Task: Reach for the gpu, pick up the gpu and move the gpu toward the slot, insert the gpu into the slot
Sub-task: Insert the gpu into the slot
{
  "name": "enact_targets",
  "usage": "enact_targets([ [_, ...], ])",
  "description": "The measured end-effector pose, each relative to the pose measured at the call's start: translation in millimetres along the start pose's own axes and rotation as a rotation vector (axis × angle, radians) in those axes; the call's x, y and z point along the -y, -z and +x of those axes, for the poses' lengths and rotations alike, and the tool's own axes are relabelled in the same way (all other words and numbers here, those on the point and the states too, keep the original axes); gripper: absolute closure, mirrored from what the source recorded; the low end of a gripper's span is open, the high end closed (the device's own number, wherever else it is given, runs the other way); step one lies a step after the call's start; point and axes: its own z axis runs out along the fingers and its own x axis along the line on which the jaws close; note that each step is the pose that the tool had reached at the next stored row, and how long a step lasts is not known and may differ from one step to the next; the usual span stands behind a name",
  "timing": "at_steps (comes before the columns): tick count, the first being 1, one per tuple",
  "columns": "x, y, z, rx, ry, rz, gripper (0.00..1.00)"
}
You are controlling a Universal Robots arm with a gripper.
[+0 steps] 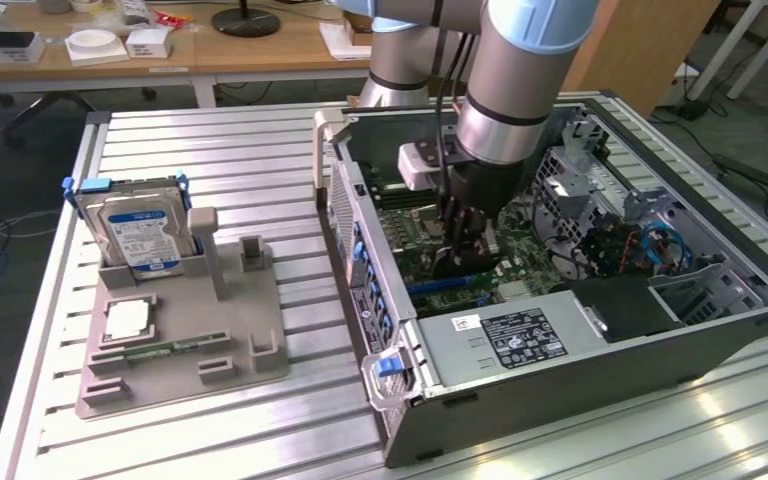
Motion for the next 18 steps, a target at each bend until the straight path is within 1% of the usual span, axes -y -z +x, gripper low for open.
enact_targets([
  [18,-2.5,-5.9,0.2,0.0000,0.000,0.0001,0.74],
])
